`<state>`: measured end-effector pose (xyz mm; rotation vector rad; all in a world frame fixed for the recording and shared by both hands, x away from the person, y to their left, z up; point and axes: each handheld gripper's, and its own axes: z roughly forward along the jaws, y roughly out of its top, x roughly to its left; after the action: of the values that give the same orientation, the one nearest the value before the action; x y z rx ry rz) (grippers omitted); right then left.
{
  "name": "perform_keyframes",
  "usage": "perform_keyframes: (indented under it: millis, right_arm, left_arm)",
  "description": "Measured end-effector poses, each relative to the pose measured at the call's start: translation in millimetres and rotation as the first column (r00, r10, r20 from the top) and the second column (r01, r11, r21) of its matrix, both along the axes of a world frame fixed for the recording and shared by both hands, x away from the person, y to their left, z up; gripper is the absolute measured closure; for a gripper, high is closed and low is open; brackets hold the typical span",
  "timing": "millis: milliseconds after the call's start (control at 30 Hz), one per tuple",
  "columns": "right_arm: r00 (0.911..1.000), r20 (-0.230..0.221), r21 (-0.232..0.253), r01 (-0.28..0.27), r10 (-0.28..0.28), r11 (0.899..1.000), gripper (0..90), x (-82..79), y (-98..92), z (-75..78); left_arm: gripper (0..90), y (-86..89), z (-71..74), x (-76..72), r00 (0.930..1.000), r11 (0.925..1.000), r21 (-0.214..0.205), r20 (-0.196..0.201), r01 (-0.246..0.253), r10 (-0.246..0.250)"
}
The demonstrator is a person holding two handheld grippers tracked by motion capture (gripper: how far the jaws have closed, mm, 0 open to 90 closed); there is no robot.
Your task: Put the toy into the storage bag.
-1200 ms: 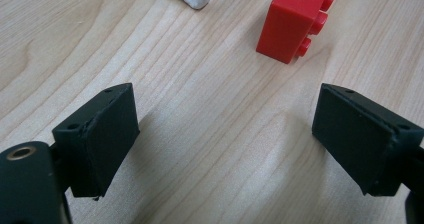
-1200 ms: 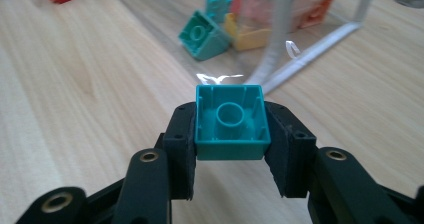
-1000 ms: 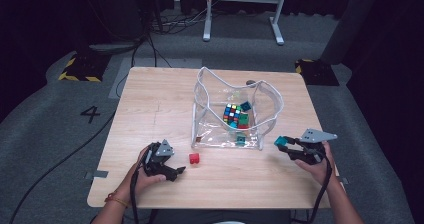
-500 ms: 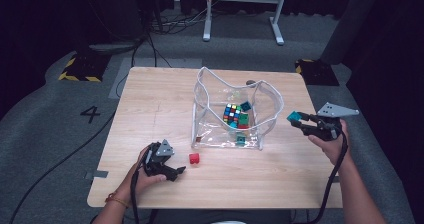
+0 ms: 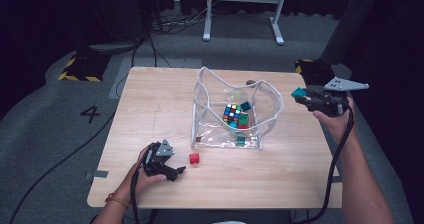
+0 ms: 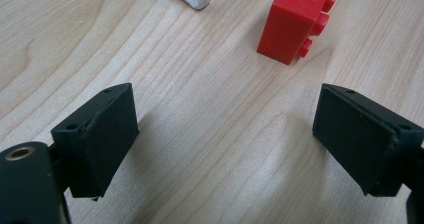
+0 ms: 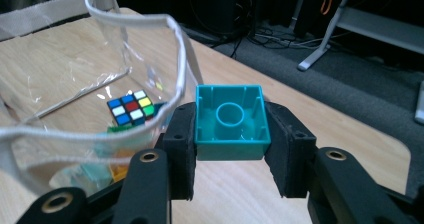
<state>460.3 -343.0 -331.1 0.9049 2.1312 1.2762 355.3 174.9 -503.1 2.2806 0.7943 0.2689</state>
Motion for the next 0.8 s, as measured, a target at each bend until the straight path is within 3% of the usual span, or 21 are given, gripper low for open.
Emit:
perform_keyframes:
  millis: [200,367,467,533,800]
  right_arm:
    - [0.9993,0.029,-0.009,-0.023,0.023,1.0,59.2,7.3,13.1,20.5]
    - [0.9979,0.038,-0.052,-0.049,0.051,0.997,59.2,11.7,30.8,35.0]
    - [0.9969,0.027,-0.076,-0.072,0.074,0.995,59.2,13.8,40.8,38.5]
    - [0.9957,0.018,-0.064,-0.09,0.091,0.994,59.2,14.1,47.9,40.3]
    - [0.9807,0.001,-0.084,-0.195,0.195,0.977,59.2,13.6,86.3,37.7]
  left_arm:
    - [11.0,0.0,0.0,0.0,1.0,1.0,0.0,0.0,0.0,0.0]
    - [11.0,0.0,0.0,0.0,1.0,1.0,0.0,0.0,0.0,0.0]
    - [11.0,0.0,0.0,0.0,1.0,1.0,0.0,0.0,-0.001,0.001]
    - [11.0,0.0,0.0,-0.1,1.0,1.0,0.0,0.0,-0.001,0.001]
    - [11.0,0.0,0.0,-0.1,1.0,1.0,0.0,-0.001,-0.001,0.001]
